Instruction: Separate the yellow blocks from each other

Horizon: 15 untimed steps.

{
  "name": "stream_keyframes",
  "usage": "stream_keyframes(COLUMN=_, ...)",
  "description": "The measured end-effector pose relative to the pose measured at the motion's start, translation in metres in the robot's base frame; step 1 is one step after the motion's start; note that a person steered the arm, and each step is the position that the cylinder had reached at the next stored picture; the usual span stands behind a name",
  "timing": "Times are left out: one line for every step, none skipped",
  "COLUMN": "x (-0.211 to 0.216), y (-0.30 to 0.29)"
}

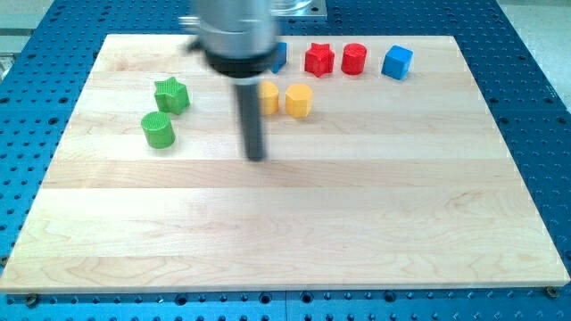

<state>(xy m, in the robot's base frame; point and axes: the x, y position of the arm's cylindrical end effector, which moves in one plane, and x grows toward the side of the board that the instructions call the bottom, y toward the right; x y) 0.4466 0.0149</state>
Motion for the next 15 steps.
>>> stream_keyframes(x=-0.048, y=0.092)
stream_keyframes(x=-0.103, y=0.066)
stream_keyframes(x=-0.106, y=0.0)
stream_keyframes(x=-0.065, y=-0.081)
stream_keyframes(x=-0.032, y=-0.074)
stream_keyframes(x=-0.056, y=-0.037)
stream_keyframes(x=-0.052, y=0.006)
stream_keyframes(x=-0.01, y=0.028)
stream_keyframes(x=-0.005, y=-0.032)
stream_keyframes(x=-0.027, y=-0.028)
stream_keyframes(x=-0.037, y=-0.054)
stream_keyframes(x=-0.006, y=-0.105)
stream_keyframes(x=0.006, y=-0.113)
stream_keyframes(x=0.009, y=-0.144)
stream_keyframes(x=0.009, y=-0.124)
